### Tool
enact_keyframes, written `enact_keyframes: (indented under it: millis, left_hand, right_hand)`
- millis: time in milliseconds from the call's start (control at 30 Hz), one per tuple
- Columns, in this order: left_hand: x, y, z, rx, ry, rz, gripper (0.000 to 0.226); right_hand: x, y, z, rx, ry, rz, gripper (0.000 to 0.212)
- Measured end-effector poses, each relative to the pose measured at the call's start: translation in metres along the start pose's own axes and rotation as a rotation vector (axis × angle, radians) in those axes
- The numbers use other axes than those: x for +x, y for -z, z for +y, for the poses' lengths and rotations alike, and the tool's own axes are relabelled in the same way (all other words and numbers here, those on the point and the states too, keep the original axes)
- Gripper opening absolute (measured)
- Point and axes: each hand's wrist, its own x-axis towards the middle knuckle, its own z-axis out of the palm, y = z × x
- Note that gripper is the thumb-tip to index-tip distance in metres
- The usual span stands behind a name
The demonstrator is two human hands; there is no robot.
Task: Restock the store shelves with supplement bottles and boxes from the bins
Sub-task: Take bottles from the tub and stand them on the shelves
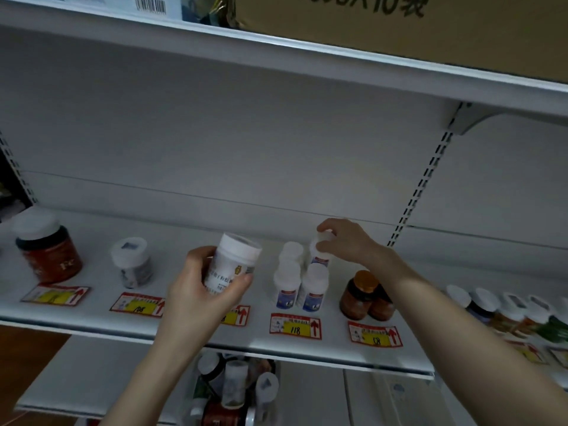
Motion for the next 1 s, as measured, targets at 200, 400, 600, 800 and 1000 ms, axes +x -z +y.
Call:
enact_keyframes:
  millis: [200,400,600,800,1000]
  left_hand:
    - [-0.001,-0.003,0.001,0.011,0.020,0.011,0.045]
    - [0.001,-0.004,0.001,-0.046,0.052,-0.007,0.043]
    - [0.009,0.002,0.005,-0.388,0.206,-0.135,0.039]
    - [0.015,0.013,0.010,-0.659,0.317,-0.281,0.044]
    - [0.011,0.024,0.007,-0.482,0.194,-0.276,0.040]
  right_hand:
    - [0.011,-0.017,0.004,-0.023,0.009,-0.086,0.044]
    - [0.014,-0.024,0.011,-0.029,-0.048,-0.180,0.047]
    - [0.001,-0.015,-0.015,0.039,0.064,0.131,0.037]
    - [-0.040,-0.004,-0.085,0.664,0.225,0.026,0.017]
    - [-0.055,-0.014,-0.123,0.568,0.212,-0.048,0.029]
